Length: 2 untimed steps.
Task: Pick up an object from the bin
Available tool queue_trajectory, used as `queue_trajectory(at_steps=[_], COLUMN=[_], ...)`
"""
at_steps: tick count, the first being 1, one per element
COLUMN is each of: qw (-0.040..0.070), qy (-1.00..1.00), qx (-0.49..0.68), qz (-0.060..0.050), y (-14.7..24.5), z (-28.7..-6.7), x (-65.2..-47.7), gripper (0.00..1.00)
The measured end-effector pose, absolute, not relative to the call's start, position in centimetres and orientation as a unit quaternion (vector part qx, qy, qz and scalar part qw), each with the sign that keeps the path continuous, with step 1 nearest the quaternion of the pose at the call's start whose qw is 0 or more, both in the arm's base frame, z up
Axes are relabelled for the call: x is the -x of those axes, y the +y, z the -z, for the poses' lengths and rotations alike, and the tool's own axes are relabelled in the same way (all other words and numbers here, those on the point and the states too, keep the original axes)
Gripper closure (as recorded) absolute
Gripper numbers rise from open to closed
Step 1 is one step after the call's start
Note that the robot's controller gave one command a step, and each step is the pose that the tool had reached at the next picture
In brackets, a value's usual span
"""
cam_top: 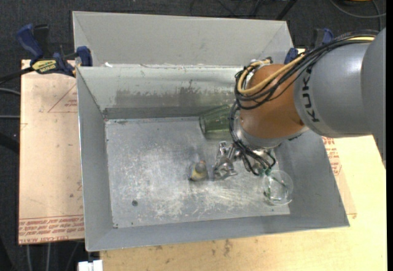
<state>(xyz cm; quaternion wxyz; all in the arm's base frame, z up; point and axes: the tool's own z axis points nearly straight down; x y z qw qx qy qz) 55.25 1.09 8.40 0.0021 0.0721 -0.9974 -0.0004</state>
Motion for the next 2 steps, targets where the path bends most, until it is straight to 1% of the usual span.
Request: queue_trajectory(at_steps=[1, 2], qw=[-0.001, -0.001], qy=[-0.997, -0.997], qx=[-0.072, -0.072], qz=[0.001, 0.001], y=[1.13, 1.12], z=[-8.26, -8.25], x=[-55.3, -55.29], gripper=[0.0, 0.0])
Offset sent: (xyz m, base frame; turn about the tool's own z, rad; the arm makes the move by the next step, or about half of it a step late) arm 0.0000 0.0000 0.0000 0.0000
